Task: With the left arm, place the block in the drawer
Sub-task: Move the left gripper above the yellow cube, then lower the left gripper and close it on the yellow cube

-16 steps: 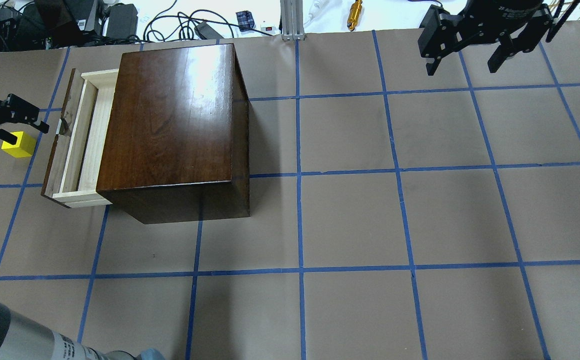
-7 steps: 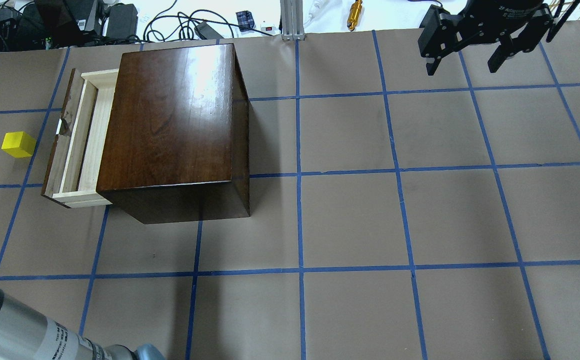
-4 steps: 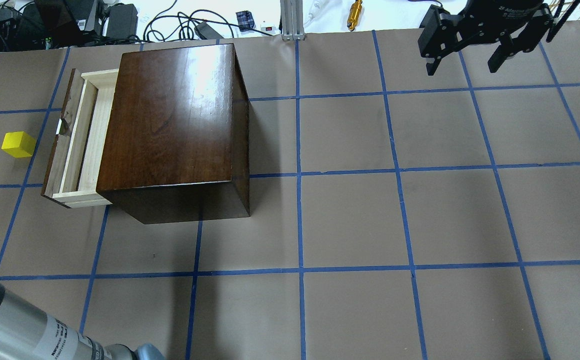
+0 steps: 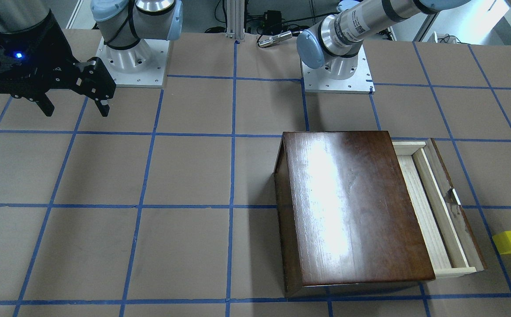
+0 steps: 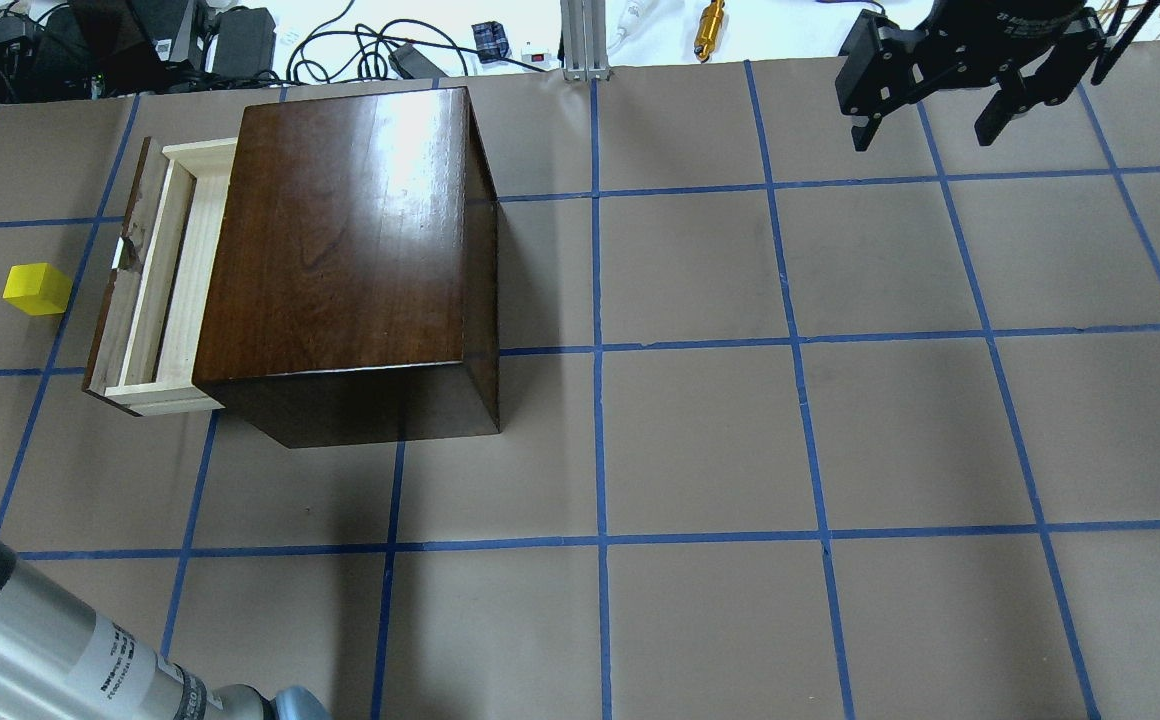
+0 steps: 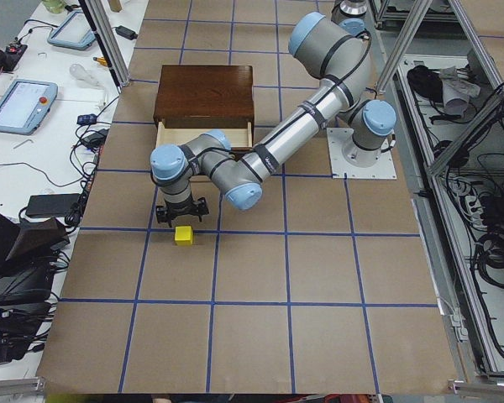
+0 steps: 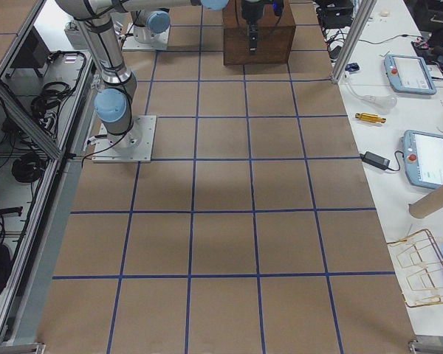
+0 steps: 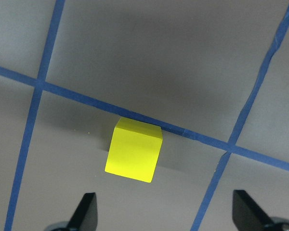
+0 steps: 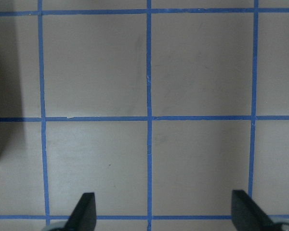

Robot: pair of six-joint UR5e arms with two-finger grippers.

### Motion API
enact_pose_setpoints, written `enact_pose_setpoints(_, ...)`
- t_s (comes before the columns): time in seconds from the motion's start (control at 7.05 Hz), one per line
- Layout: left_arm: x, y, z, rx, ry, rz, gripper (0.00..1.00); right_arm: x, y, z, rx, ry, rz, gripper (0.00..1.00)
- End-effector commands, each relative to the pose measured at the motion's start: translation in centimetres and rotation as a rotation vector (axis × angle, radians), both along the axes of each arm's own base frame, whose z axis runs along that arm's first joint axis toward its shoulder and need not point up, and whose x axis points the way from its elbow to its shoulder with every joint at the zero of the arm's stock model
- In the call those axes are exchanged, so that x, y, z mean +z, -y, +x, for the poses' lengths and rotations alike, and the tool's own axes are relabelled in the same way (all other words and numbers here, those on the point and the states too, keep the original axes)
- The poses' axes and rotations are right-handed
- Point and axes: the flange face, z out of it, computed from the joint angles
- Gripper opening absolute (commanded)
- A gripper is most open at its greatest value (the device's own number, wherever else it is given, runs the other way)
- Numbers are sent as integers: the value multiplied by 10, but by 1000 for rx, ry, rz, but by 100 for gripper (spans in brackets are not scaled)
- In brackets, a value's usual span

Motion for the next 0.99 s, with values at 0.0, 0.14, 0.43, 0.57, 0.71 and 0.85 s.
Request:
enact_pose_setpoints(0.0, -23, 6, 2, -83, -23, 1, 98, 1, -1, 0, 0, 0, -1, 100)
enact_pose_setpoints(0.14, -32, 10, 2, -84, -42, -14, 98, 0, 0, -1, -2, 0, 0, 100)
enact_pose_setpoints(0.43, -48, 20, 7, -89, -70, -25, 98, 1, -1, 0, 0, -1, -1, 100)
enact_pose_setpoints(0.57, -51, 20, 7, -90, -72, -22, 98, 0, 0, 0, 0, 0, 0, 100)
enact_pose_setpoints(0.71, -58, 21, 8, -93, -75, -13, 98, 1, -1, 0, 0, 0, -1, 100)
enact_pose_setpoints(0.85, -59, 18, 13, -85, -72, -11, 98, 0, 0, 0, 0, 0, 0, 100)
